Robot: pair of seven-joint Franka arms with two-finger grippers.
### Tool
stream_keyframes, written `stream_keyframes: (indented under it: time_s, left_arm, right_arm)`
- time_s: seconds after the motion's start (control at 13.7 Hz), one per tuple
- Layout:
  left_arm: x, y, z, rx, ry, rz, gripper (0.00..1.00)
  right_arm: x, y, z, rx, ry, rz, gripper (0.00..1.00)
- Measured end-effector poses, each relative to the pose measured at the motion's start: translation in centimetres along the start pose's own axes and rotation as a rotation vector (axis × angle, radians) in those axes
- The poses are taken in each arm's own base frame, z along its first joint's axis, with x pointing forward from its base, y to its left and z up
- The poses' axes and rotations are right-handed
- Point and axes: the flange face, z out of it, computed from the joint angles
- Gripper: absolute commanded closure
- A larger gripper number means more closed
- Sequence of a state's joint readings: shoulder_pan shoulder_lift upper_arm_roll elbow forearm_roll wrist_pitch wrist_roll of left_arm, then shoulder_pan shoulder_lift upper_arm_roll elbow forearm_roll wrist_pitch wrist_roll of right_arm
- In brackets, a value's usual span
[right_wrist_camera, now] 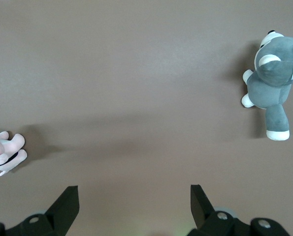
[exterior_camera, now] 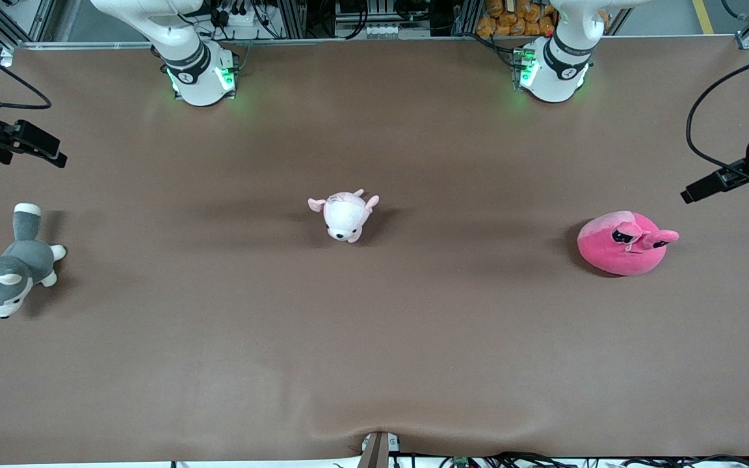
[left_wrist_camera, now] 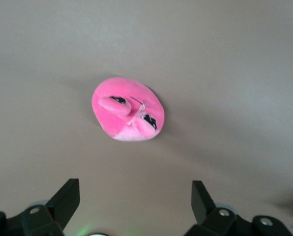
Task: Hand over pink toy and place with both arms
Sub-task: 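Lower the left gripper onto the pink plush toy and close it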
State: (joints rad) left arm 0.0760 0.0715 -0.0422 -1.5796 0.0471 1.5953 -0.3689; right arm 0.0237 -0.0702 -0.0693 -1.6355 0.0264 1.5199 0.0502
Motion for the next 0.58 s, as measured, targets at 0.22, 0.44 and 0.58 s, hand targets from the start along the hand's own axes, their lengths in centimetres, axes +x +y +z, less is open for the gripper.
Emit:
stream_keyframes:
  time_s: [0.22,0.44,0.58]
  left_arm:
    - [2.0,-2.9,1.9,-0.040,-0.036,-0.071,0.00]
    - [3.6,-5.0,4.0,-0.065,-0.080,-0.145,0.00]
    - [4.0,-4.8,5.5,-0.059,-0.109,-0.243,0.00]
  right_arm:
    - [0.0,0.2,0.0,0.000,0.000,0.004,0.00]
    - [0.0,0.0,0.1,0.000,-0.001,0.000,0.00]
    - [0.0,-0.1,0.1,0.000,-0.001,-0.002,0.00]
